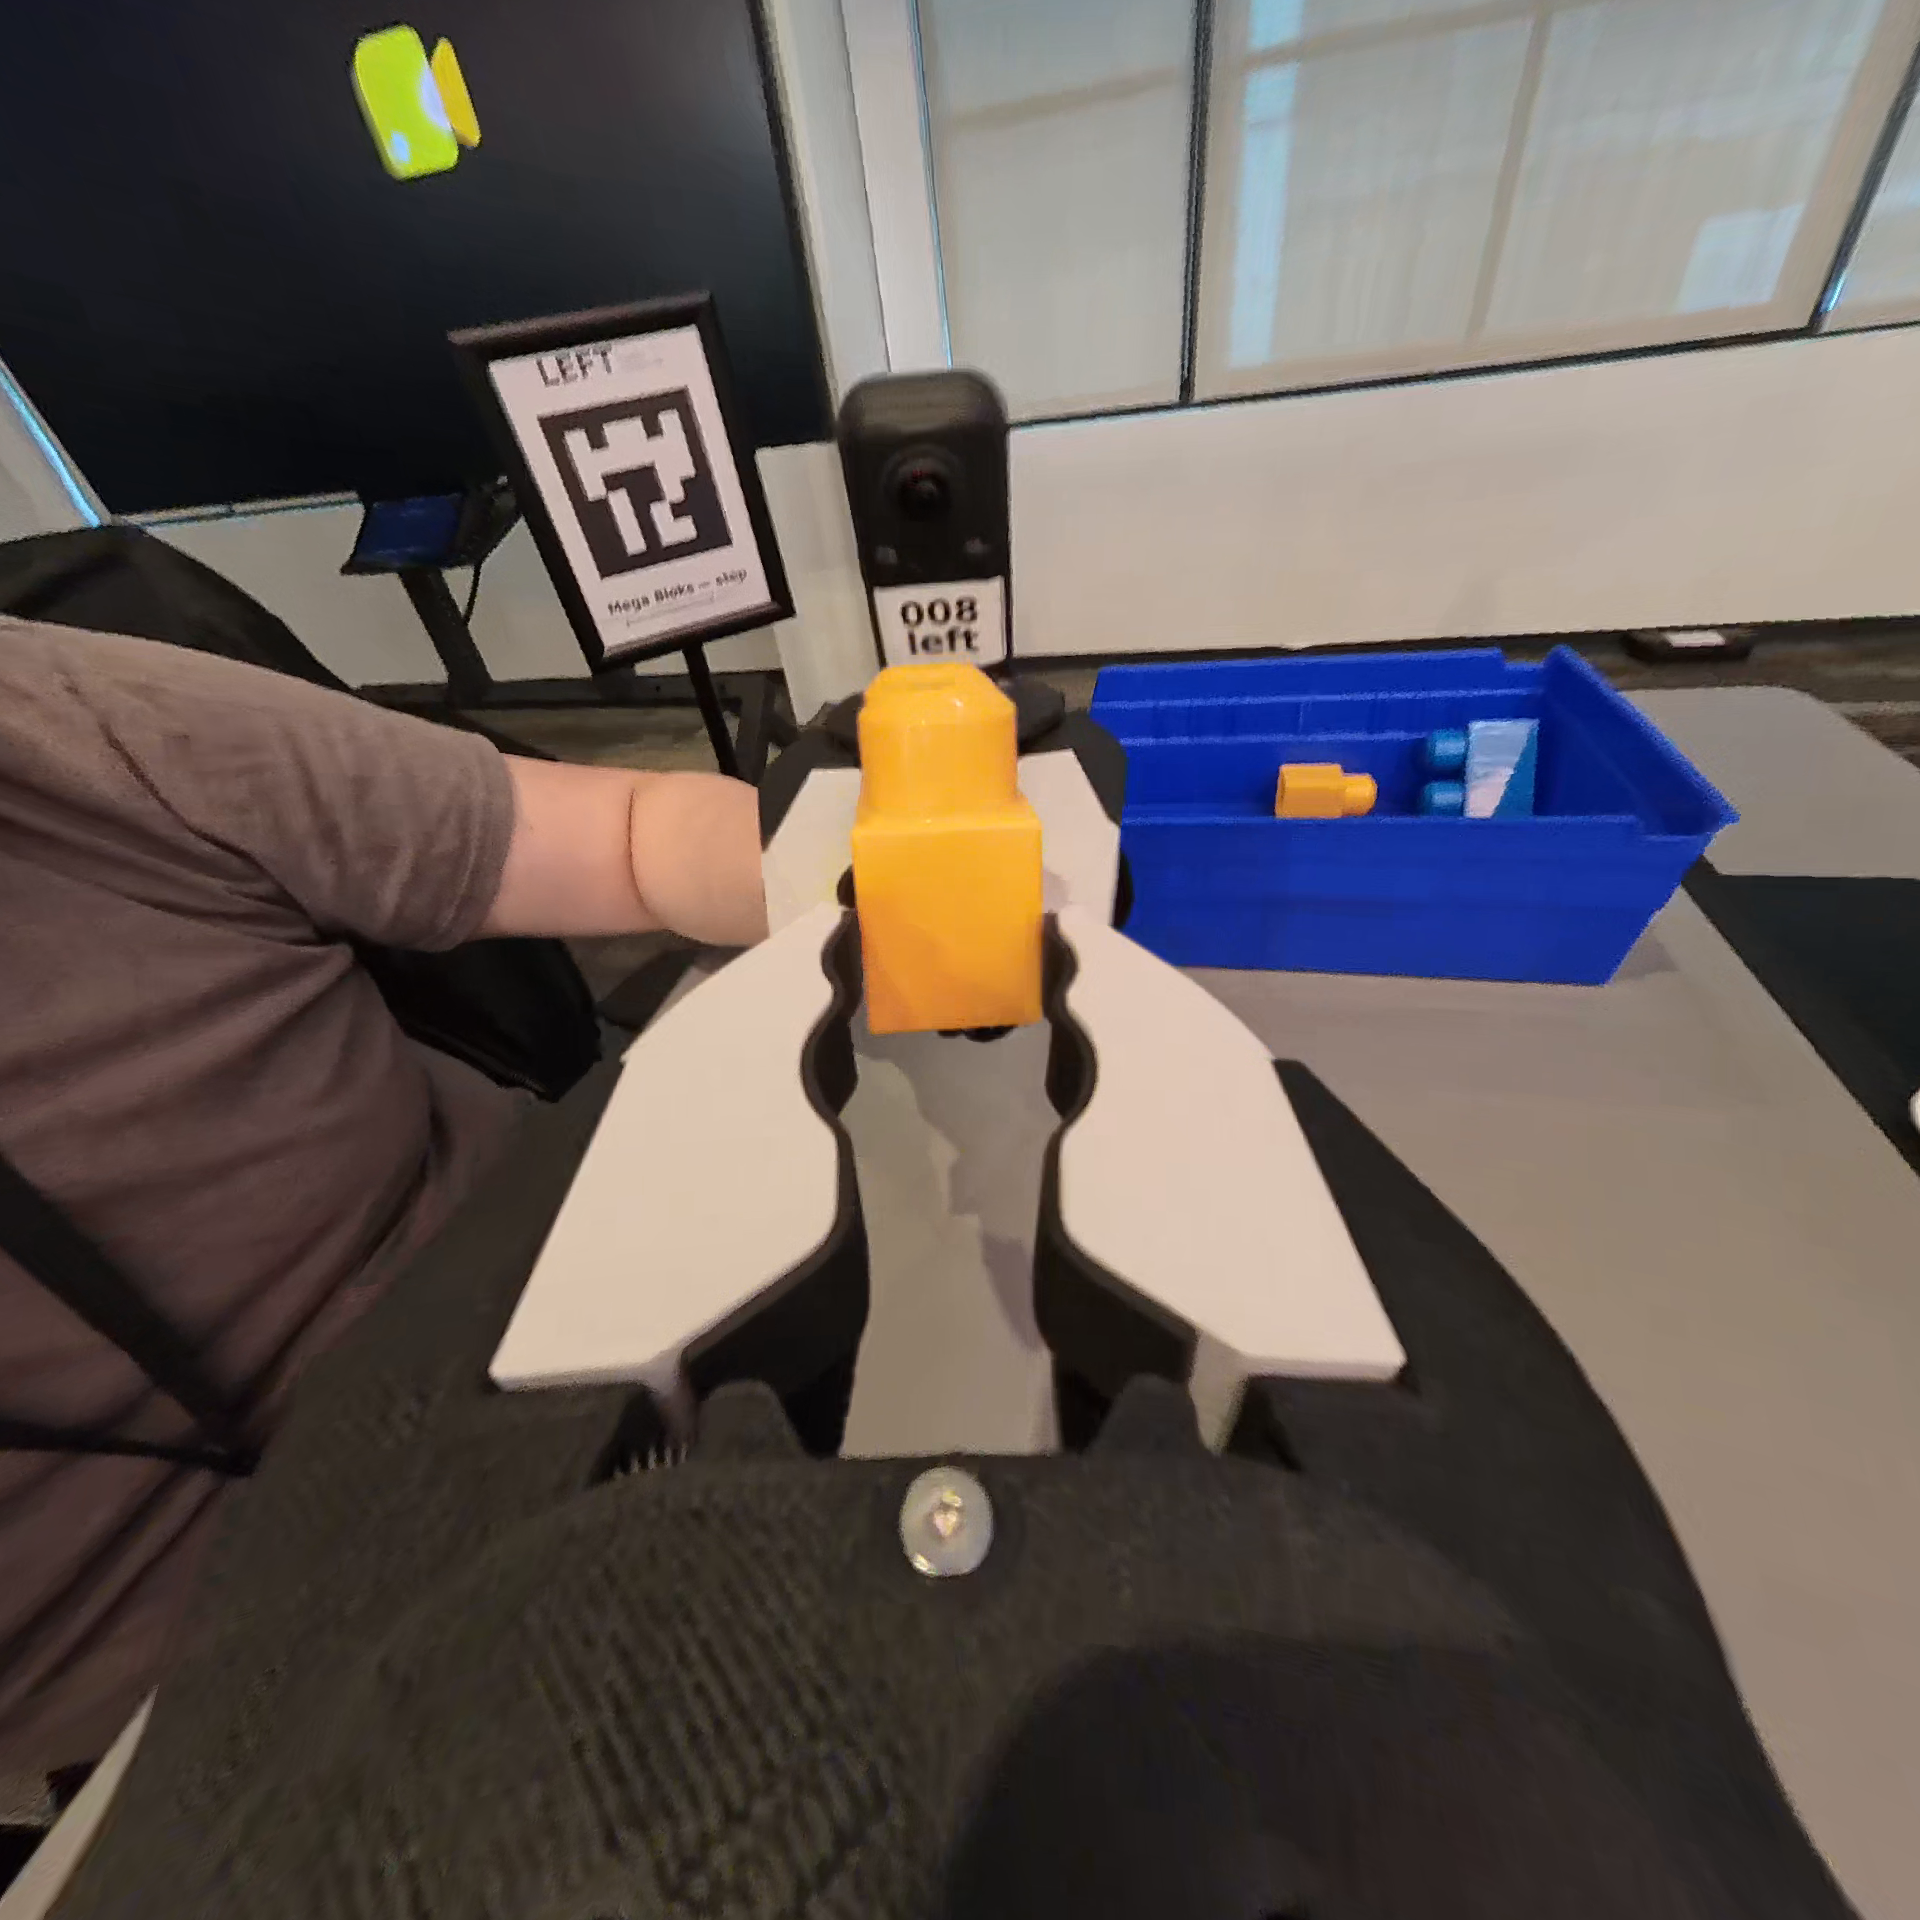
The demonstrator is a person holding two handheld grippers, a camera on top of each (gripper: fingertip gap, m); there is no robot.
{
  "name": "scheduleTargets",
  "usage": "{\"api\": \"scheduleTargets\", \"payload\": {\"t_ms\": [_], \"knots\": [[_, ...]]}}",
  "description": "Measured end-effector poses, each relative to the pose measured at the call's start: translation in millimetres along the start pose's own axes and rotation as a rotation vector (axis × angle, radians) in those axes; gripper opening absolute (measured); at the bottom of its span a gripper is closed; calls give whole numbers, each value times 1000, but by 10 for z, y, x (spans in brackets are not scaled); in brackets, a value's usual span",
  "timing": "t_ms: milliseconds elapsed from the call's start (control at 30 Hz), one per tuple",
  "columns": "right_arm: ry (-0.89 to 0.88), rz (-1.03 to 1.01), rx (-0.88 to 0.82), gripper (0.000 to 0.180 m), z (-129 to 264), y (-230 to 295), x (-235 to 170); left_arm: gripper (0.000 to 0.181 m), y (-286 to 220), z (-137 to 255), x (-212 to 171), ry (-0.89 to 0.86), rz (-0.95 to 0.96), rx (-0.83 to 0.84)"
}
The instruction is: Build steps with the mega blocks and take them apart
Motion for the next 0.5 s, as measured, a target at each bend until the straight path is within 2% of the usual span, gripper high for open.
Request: {"api": "scheduleTargets", "payload": {"t_ms": [200,500], "knots": [[18,58,-41,34,-57,-3,-36,41,32,39,13,-16,14,28],[28,12,-28,34,-106,-27,-79,41,29,34,-21,-20,54,18]]}}
Point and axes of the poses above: each gripper's, where its closed fingertips meet, z back along the fingers, x out of its top, y = z × x across the jaws, the point moved 4 cm from there along z, back along the fingers, and after that the axes turned 6 degrees about -z, right-handed, at the moved point
